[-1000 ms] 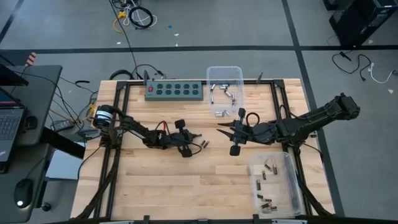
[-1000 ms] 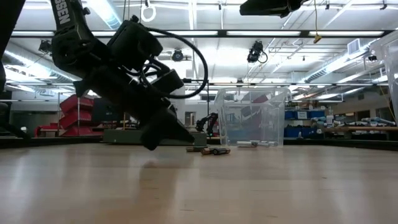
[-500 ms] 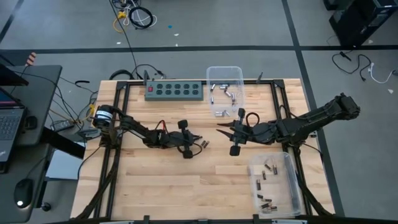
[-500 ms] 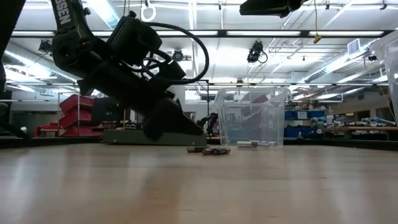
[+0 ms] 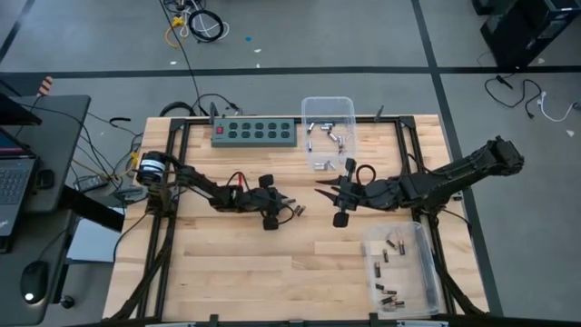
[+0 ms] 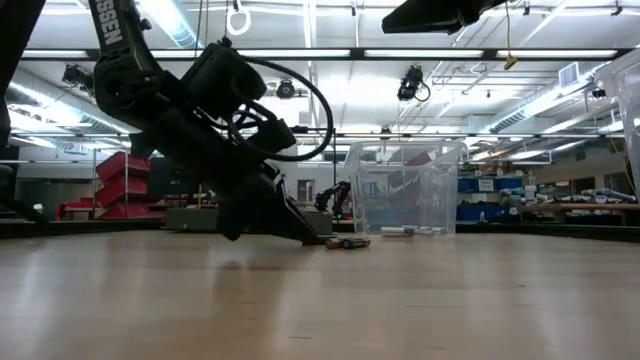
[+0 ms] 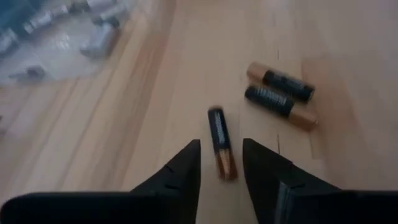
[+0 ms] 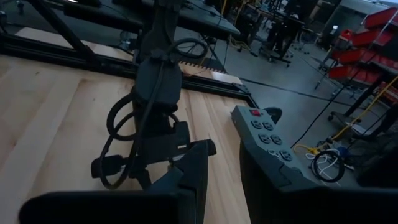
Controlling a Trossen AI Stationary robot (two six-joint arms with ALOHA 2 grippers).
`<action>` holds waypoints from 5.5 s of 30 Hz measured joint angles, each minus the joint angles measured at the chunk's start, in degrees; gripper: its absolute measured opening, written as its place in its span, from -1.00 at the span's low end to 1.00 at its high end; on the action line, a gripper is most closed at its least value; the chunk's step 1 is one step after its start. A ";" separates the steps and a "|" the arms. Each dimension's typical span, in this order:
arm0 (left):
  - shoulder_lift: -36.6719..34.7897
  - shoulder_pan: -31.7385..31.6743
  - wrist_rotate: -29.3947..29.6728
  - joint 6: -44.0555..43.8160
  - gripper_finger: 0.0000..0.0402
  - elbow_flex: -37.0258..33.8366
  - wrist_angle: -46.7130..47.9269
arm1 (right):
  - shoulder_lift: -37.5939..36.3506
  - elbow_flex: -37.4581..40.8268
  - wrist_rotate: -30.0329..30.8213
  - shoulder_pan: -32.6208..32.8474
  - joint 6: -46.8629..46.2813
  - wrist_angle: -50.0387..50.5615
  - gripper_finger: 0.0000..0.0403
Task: Sort batteries
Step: Put the black battery into the bottom transparent bin
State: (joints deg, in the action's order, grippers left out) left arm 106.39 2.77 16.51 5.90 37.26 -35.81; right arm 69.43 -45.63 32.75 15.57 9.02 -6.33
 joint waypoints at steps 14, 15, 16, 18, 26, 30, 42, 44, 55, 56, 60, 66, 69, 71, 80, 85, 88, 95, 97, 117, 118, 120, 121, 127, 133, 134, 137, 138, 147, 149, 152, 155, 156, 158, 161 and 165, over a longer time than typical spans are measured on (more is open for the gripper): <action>1.57 -0.55 -1.26 -0.66 -0.32 0.13 0.18 | 0.00 0.00 -2.64 -1.83 -0.13 -0.33 -0.60; 1.61 -0.53 -0.98 -0.79 -0.32 0.13 0.16 | 0.00 0.00 -2.76 -1.83 -0.29 -0.33 -0.60; 1.62 -0.53 -0.67 -0.79 -0.32 0.13 0.14 | 0.00 0.00 -2.80 -1.83 -0.36 -0.35 -0.60; 1.66 -0.53 -0.61 -0.79 -0.33 0.13 0.20 | 0.00 0.00 -2.82 -1.83 -0.42 -0.35 -0.60; 1.72 -0.51 -0.72 -1.71 -0.63 0.17 0.70 | 0.00 0.00 -2.84 -1.83 -0.46 -0.37 -0.60; 1.70 -0.50 -0.45 -1.67 -0.90 0.15 0.79 | 0.00 0.00 -2.86 -1.83 -0.46 -0.37 -0.60; -3.12 -0.14 5.04 6.37 -1.00 -0.17 -4.14 | 0.66 0.00 -6.64 -2.10 -1.56 -0.75 -0.60; -5.47 -0.12 4.40 8.63 -1.00 -0.13 -5.13 | 1.67 0.00 -7.33 -2.20 -1.77 -0.82 -0.60; -9.18 -2.74 4.58 4.01 -0.93 -0.11 3.15 | 7.66 0.02 -7.41 -3.42 -2.91 -3.43 -0.60; -8.89 -3.41 4.60 2.47 -0.88 -0.10 4.18 | 8.11 0.02 -7.39 -3.59 -2.91 -4.04 -0.60; -6.95 -5.72 2.61 -1.98 -0.65 -0.04 6.40 | 8.36 0.04 -7.41 -4.00 -2.89 -5.00 -0.60; -0.32 -7.85 -5.55 -1.94 -0.19 -0.04 1.56 | 8.20 0.04 -7.76 -4.04 -2.86 -5.51 -0.60; 1.42 -8.04 -4.08 -2.92 -0.02 0.04 -0.29 | 8.24 0.04 -8.56 -4.04 -2.88 -5.41 -0.60; 1.97 -8.02 -3.48 -3.20 0.06 0.17 -0.41 | 8.24 0.04 -8.66 -4.04 -2.84 -5.49 -0.60; 2.25 -8.01 -3.44 -3.34 -0.11 0.36 2.64 | 8.24 0.04 -8.70 -4.41 -1.94 -5.62 -0.60; 2.27 -7.96 -3.95 -3.46 -0.47 0.39 3.52 | 8.24 0.04 -8.70 -4.41 -1.45 -5.60 -0.60; 2.32 -7.92 -4.15 -3.18 -0.71 0.31 3.52 | 8.24 0.04 -8.70 -4.41 -1.51 -5.59 -0.60; 2.36 -7.92 -3.08 -3.35 -0.92 0.17 3.29 | 8.24 0.04 -8.83 -4.35 -1.95 -5.59 -0.60; 2.42 -7.90 -2.98 -3.19 -0.92 0.09 2.74 | 8.24 0.04 -8.85 -4.35 -1.95 -5.59 -0.60; 0.23 -5.24 -3.27 -0.47 -0.99 -0.24 -2.98 | 8.24 0.02 -8.92 -4.35 -1.97 -4.27 -0.60; -0.02 -5.09 -3.31 -0.43 -0.99 -0.19 -3.39 | 8.24 0.02 -8.92 -4.35 -1.97 -4.29 -0.60; -0.61 -4.90 -3.30 -0.40 -0.99 -0.22 -2.97 | 8.24 0.02 -8.92 -4.35 -1.92 -4.26 -0.60; -0.61 -4.76 -3.30 -0.40 -0.99 -0.18 -3.67 | 8.24 0.02 -8.92 -4.35 -1.92 -4.32 -0.60; -1.41 -4.18 -3.24 -0.38 -0.99 -0.15 -4.87 | 8.24 0.00 -8.92 -4.35 -1.61 -4.93 -0.60; -1.77 -4.16 -2.97 -0.38 -0.99 -0.11 -6.32 | 8.20 0.00 -2.57 -4.56 0.21 -10.25 -0.61; -1.80 -4.14 -2.97 -0.38 -0.99 -0.09 -7.03 | 8.20 0.00 -0.61 -4.81 0.97 -11.11 -0.61; -2.09 -4.14 -2.97 -0.45 -0.99 -0.09 -7.80 | 8.20 0.00 3.23 -5.79 1.70 -13.16 -0.64; -2.15 -4.14 -2.97 -0.50 -0.99 -0.09 -7.96 | 8.17 0.00 3.29 -6.07 1.70 -13.33 -0.65; -2.21 -3.31 -2.97 -0.34 -0.99 -0.07 -11.48 | 7.31 0.00 0.65 -3.57 6.02 -12.07 -0.80; -2.21 -3.10 -2.96 -0.31 -0.99 -0.05 -13.23 | 6.18 0.00 0.70 -2.36 7.62 -12.09 -0.84; -2.21 -2.98 -3.00 -0.25 -0.99 -0.02 -15.26 | 4.44 0.00 0.72 -0.59 9.29 -11.47 -0.90; -2.23 -2.98 -3.06 0.09 -0.99 0.00 -17.68 | 2.61 0.00 0.72 0.96 9.62 -9.89 -0.95; -2.23 -2.96 -3.10 0.45 -0.99 0.00 -18.43 | 2.08 0.00 0.72 1.42 9.62 -9.47 -0.96; -2.23 -2.77 -3.51 1.40 -0.99 0.00 -20.84 | 1.51 0.00 0.76 2.28 9.62 -9.00 -0.99; -2.25 -2.33 -4.35 3.08 -0.99 0.00 -26.15 | 1.04 0.00 0.74 3.54 9.64 -8.21 -1.00; -2.26 -1.70 -7.87 7.37 -0.99 0.00 -34.25 | 0.63 0.00 0.72 5.18 10.82 -8.95 -0.99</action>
State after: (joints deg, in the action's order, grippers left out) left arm 104.13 1.07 8.64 13.27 37.26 -70.07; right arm 70.06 -45.63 33.47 20.75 19.84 -15.28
